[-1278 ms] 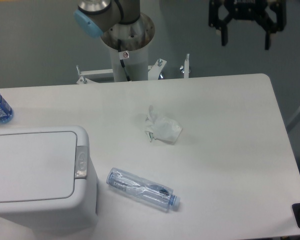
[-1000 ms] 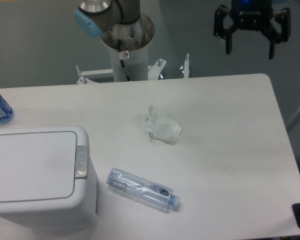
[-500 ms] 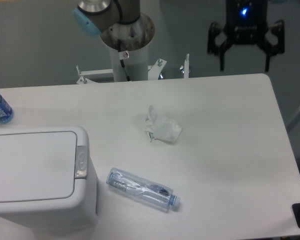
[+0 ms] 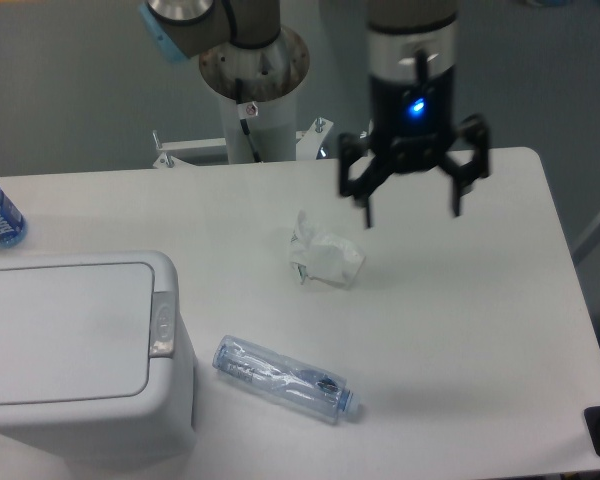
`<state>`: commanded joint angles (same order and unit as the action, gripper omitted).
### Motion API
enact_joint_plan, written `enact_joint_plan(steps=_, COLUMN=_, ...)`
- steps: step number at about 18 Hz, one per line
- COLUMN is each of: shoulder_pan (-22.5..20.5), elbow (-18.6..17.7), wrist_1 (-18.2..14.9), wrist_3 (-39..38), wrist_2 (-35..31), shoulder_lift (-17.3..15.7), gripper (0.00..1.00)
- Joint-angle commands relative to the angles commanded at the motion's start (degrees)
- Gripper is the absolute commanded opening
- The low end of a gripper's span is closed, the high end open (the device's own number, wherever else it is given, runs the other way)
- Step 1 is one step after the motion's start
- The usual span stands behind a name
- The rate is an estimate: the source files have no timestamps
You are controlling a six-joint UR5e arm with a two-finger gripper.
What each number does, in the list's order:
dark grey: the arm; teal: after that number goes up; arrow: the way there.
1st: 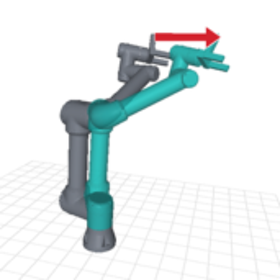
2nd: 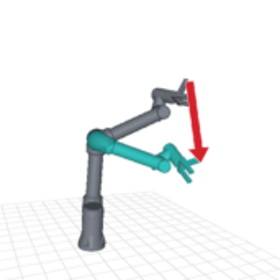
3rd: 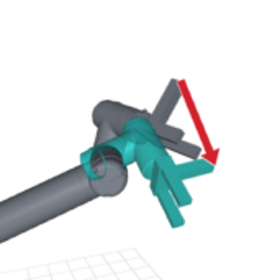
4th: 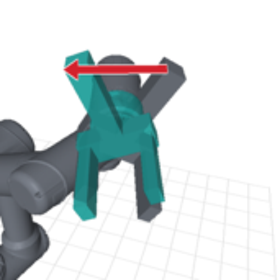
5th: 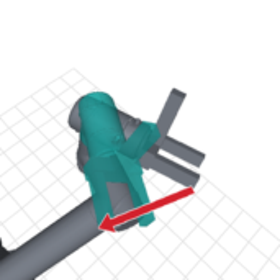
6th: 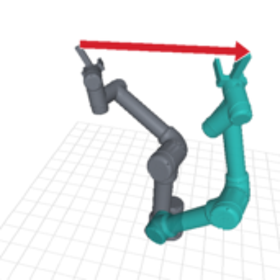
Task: Open the trash can
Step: 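Lower the gripper over the grey button on the trash can rim, then press down on the grey button with the gripper fingertips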
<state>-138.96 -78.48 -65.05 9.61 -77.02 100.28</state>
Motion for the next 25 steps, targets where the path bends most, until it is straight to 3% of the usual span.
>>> enact_joint_plan(steps=4, shoulder_pan=1.9, elbow=0.3, wrist_1=0.6, wrist_3=-2.7, wrist_2=7.8, shoulder_lift=2.4, gripper=1.00)
enact_joint_plan(steps=7, shoulder_pan=5.2, elbow=0.4, wrist_1=1.0, wrist_3=-3.6, wrist_2=8.1, shoulder_lift=4.2, gripper=1.00)
enact_joint_plan(steps=11, shoulder_pan=7.1, elbow=0.1, wrist_1=4.7, wrist_3=-6.2, wrist_2=8.0, shoulder_lift=5.9, gripper=1.00)
enact_joint_plan(steps=25, shoulder_pan=8.6, elbow=-0.4, wrist_1=4.9, wrist_3=-6.4, wrist_2=7.8, shoulder_lift=7.6, gripper=1.00)
